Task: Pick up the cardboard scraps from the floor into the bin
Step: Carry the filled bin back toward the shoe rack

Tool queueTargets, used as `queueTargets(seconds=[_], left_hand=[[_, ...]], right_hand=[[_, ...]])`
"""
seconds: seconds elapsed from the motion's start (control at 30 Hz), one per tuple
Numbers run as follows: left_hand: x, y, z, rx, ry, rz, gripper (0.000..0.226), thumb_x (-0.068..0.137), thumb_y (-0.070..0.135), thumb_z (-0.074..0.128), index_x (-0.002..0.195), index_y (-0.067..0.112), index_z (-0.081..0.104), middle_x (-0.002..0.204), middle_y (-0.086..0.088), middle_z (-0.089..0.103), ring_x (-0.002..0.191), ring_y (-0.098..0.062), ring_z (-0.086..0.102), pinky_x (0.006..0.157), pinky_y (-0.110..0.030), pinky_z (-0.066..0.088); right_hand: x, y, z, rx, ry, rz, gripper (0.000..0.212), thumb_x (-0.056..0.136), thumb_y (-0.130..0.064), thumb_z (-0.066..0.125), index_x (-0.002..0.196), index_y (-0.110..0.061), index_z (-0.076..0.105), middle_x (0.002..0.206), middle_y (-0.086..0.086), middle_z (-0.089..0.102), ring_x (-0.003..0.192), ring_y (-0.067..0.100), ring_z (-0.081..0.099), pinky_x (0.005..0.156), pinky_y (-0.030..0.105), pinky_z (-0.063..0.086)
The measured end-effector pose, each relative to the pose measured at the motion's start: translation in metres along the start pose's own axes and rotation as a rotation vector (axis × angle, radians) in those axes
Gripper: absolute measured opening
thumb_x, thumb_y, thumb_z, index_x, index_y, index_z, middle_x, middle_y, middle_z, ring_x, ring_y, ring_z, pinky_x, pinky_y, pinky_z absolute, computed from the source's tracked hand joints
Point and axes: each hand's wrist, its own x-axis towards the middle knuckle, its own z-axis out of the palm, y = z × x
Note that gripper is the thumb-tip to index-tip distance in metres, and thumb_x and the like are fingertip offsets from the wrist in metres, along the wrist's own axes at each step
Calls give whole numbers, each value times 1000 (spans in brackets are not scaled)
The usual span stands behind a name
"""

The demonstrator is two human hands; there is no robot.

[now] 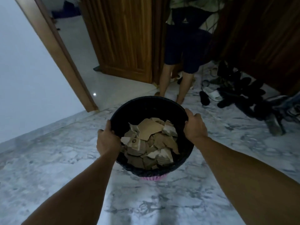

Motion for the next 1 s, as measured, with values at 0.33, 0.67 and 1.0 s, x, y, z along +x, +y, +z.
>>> queueTargets(seconds=[0.33,0.67,1.0], left_hand=[[-16,133,94,64,-150,233,64,90,7,50,147,30,34,111,-19,49,93,-39,57,70,-39,45],[-41,255,207,92,-328,488,63,90,9,53,147,29,33,114,-21,49,90,-40,57,66,-38,43],[-136,362,302,73,-478,704,63,93,8,46,151,27,29,132,-26,42,104,-44,55,83,-46,46]], right_hand=[[29,132,-69,-4,115,212,59,96,-5,44,151,-20,28,132,28,41,104,43,54,80,43,47],[32,261,-122,-47,204,509,59,96,-7,47,149,-23,28,128,24,42,100,43,55,76,43,46],[-17,397,-174,-44,320,758,57,96,-9,45,148,-24,29,124,24,43,98,45,55,78,46,47]])
